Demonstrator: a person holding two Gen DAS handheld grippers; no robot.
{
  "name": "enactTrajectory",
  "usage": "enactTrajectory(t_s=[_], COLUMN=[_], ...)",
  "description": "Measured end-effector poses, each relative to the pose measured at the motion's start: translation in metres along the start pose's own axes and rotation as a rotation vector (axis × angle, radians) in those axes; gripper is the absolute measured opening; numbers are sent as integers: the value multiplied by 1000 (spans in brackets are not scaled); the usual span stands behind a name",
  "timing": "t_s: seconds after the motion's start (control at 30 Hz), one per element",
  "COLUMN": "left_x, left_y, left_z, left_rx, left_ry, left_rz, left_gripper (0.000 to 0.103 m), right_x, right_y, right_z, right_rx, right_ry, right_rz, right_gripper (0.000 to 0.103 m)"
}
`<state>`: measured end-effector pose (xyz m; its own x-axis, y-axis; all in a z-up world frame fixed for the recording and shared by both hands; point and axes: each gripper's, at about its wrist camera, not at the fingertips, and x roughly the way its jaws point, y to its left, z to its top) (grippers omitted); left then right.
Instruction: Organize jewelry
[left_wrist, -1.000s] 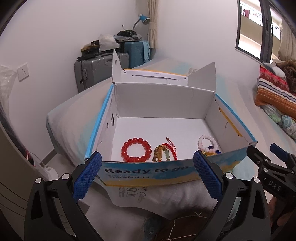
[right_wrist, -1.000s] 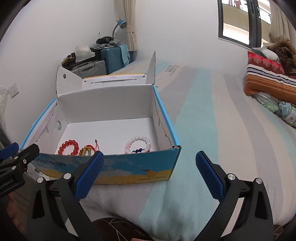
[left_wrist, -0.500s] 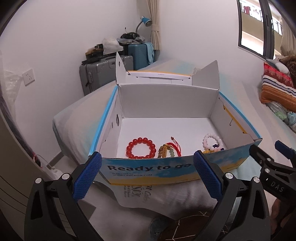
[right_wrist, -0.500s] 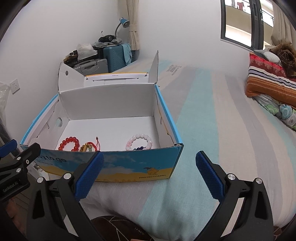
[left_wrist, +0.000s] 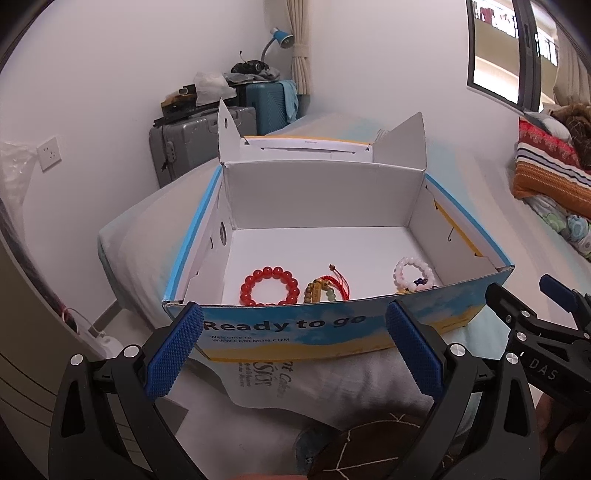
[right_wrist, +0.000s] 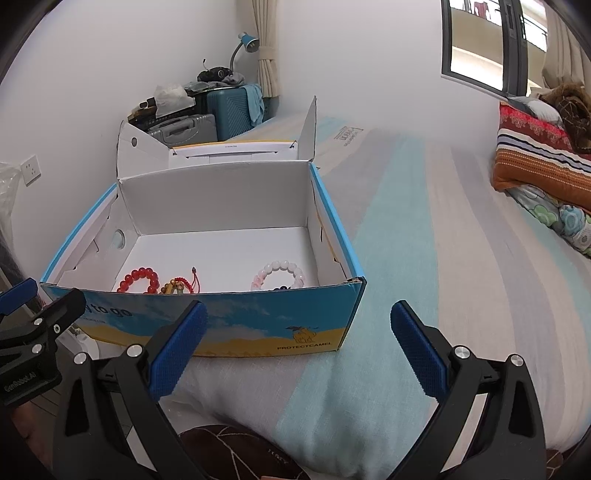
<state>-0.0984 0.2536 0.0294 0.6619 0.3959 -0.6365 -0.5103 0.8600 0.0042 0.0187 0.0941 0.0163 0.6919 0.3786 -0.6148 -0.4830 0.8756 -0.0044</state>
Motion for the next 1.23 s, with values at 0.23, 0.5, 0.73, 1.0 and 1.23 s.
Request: enactTrajectory(t_s=[0.23, 0.5, 0.73, 1.0, 1.23], left_x=[-1, 2, 6, 1, 1], left_y=[-3, -3, -6, -15, -16], left_z=[-1, -2, -1, 0, 1], left_rx=[-4, -20, -8, 0, 1], left_ry=[-12, -16, -10, -11, -7], left_rz=[-2, -4, -14, -81, -34], left_gripper=[97, 97, 97, 97, 97], right_x=[1, -1, -3, -1, 0], right_y=[0, 1, -2, -2, -3], right_z=[-2, -5, -7, -7, -7], right_rx=[-5, 0, 12, 8, 15], right_ry=[4, 0, -2, -1, 0], right_rz=[7, 2, 1, 4, 8], right_gripper=[95, 95, 95, 95, 95])
